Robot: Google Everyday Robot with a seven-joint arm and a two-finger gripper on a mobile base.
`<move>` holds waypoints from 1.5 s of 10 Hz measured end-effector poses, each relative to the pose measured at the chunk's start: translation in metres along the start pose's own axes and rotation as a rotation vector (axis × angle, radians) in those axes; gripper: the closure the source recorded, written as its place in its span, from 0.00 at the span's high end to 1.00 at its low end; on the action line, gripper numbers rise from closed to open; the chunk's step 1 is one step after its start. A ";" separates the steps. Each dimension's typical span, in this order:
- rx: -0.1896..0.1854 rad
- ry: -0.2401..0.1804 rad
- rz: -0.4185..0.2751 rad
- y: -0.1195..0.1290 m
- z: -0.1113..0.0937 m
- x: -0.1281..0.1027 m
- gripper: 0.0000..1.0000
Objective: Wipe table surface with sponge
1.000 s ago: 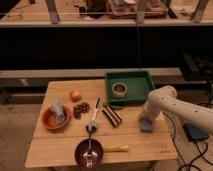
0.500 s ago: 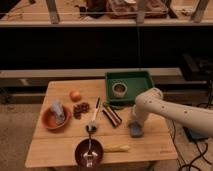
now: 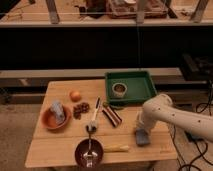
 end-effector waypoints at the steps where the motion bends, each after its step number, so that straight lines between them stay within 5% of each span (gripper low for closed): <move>1: -0.001 0.005 0.022 0.012 -0.002 0.000 0.00; 4: -0.001 0.057 0.114 0.055 -0.008 0.011 0.00; 7: 0.014 0.107 0.157 0.059 -0.010 0.046 0.00; 11: 0.058 0.116 0.127 0.025 0.005 0.091 0.00; 15: 0.104 0.098 0.010 -0.040 0.018 0.072 0.00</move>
